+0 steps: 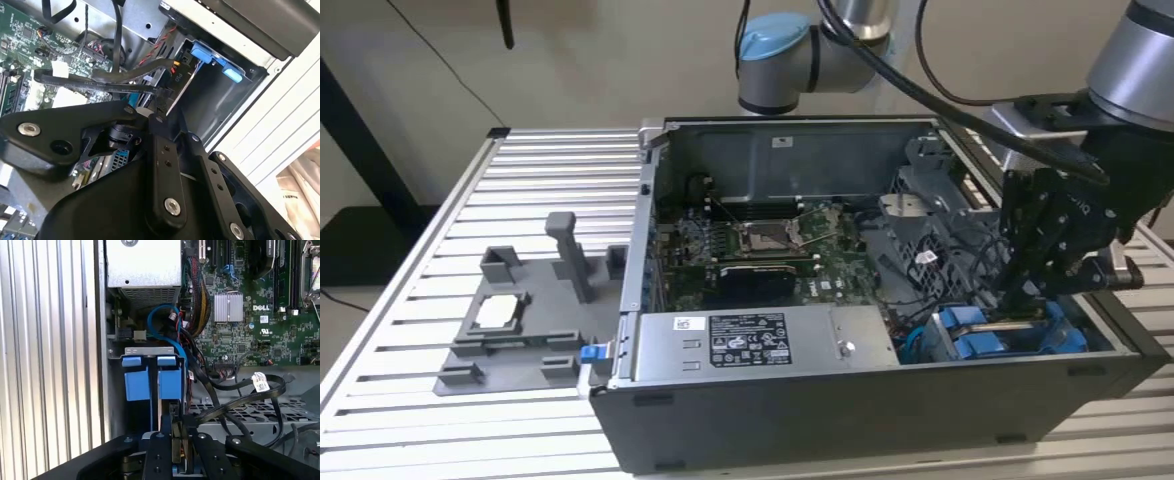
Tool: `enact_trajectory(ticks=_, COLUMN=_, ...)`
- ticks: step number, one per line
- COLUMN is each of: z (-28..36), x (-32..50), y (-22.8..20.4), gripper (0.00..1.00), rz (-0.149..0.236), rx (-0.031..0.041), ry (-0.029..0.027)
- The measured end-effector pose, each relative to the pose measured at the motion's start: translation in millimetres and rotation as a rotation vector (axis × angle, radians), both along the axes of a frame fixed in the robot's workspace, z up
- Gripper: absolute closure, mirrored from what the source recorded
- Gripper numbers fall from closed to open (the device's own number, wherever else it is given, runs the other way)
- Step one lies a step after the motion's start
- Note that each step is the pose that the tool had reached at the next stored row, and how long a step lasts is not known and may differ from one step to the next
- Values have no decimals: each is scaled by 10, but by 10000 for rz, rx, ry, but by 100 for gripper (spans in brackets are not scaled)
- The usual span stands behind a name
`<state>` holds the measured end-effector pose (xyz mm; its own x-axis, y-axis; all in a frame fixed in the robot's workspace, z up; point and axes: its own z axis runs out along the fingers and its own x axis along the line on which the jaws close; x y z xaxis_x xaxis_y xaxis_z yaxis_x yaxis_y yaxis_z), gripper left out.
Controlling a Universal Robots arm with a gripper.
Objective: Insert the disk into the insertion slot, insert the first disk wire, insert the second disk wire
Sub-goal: 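Insert the second disk wire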
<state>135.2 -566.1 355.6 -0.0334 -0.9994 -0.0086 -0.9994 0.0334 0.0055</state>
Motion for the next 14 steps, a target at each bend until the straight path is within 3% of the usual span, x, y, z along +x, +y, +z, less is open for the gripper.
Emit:
enact_trajectory(ticks=7, z=119, x=0, y=0, gripper=76, rz=-9, rx=-7, ry=0)
enact_trajectory(ticks=14, z=127, x=0, y=0, gripper=76, rz=-11, rx=-7, ry=1)
